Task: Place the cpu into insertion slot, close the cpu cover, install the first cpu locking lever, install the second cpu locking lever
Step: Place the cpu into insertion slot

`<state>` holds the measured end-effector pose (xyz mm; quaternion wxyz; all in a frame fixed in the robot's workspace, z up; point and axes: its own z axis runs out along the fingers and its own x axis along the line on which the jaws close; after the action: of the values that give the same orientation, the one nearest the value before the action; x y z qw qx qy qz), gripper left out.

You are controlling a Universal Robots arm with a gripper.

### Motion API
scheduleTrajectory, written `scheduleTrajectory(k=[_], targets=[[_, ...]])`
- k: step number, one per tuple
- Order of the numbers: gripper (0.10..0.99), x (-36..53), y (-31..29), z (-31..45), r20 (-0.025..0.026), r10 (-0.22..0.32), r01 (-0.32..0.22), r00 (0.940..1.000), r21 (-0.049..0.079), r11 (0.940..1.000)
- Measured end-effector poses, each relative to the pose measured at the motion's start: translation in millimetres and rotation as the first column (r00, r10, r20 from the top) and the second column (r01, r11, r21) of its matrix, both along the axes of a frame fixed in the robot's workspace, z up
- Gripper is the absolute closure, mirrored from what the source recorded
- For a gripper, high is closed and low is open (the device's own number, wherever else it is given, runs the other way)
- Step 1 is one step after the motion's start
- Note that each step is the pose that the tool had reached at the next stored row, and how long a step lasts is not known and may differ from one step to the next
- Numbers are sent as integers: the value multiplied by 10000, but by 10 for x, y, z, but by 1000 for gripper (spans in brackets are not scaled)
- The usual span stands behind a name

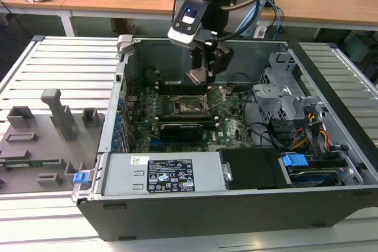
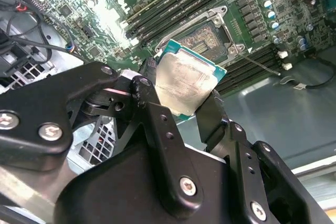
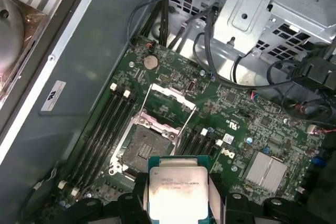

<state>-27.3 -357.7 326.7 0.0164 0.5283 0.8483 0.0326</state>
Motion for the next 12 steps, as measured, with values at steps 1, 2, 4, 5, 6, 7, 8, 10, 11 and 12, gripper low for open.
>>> scheduleTrajectory(k=[1, 2, 4, 5, 6, 7, 8, 10, 11, 12], targets=[[545, 0, 0, -7, 0, -64, 64, 10000, -7, 10000], [545, 0, 0, -15, 0, -215, 215, 9998, -12, 9998], [545, 0, 0, -33, 0, -597, 597, 9982, -10, 9982], [545, -2, 0, -47, 0, -737, 737, 9973, -11, 9973], [545, -2, 2, -63, 0, -894, 894, 9960, -13, 9960], [545, -2, 3, -73, 0, -994, 994, 9950, -12, 9950], [545, -2, 4, -82, 0, -1099, 1099, 9939, -11, 9939], [545, -5, 4, -96, 0, -1316, 1316, 9913, -12, 9913], [545, -7, 8, -109, -1, -1443, 1443, 9895, -12, 9895], [545, -8, 8, -119, -1, -1523, 1523, 9883, -11, 9883]])
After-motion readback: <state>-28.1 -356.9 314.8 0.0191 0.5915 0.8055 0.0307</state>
